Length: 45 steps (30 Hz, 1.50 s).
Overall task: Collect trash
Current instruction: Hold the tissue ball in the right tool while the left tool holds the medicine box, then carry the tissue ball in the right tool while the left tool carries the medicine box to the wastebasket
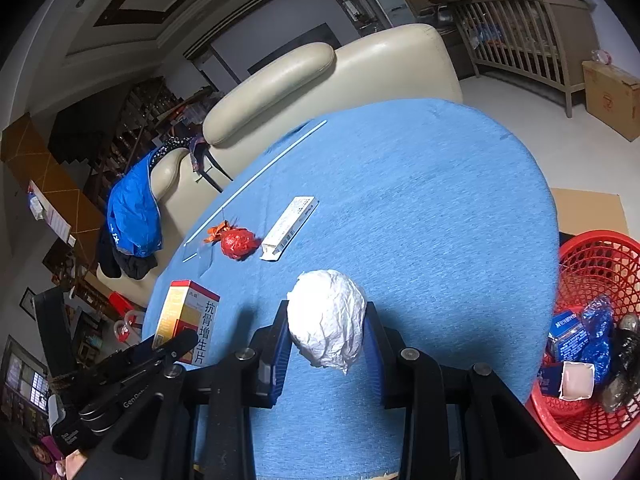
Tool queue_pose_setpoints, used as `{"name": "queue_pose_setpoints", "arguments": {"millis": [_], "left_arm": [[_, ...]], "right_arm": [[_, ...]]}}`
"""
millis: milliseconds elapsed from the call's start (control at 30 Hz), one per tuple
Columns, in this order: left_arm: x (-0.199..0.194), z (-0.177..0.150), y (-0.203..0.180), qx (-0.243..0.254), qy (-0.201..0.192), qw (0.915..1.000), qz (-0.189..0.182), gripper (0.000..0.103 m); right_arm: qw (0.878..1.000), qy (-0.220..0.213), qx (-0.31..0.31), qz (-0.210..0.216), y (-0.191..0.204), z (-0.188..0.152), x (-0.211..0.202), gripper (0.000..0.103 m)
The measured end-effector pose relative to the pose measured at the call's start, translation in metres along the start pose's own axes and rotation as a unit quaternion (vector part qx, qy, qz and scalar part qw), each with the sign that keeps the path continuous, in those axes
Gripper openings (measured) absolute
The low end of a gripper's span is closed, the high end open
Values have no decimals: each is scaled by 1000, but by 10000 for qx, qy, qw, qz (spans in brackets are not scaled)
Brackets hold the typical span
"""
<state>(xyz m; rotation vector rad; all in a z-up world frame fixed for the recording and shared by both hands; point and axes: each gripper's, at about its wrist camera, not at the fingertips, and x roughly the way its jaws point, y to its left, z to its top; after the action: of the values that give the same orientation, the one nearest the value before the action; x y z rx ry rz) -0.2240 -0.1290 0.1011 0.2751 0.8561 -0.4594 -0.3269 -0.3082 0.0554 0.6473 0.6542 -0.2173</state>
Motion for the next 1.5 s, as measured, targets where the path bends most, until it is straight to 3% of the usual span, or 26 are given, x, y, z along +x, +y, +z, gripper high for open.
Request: {"name": "queue_pose_setpoints", "arguments": {"millis": [967,1500], "left_arm": [[0,3,-14,185,-33,9998,-85,50],[0,2,-38,441,-19,9989,-160,50]], "right_arm": [[9994,-203,240,-132,-22,4,-21,35],[9951,-483,732,-452,-73,-1,-54,35]]}}
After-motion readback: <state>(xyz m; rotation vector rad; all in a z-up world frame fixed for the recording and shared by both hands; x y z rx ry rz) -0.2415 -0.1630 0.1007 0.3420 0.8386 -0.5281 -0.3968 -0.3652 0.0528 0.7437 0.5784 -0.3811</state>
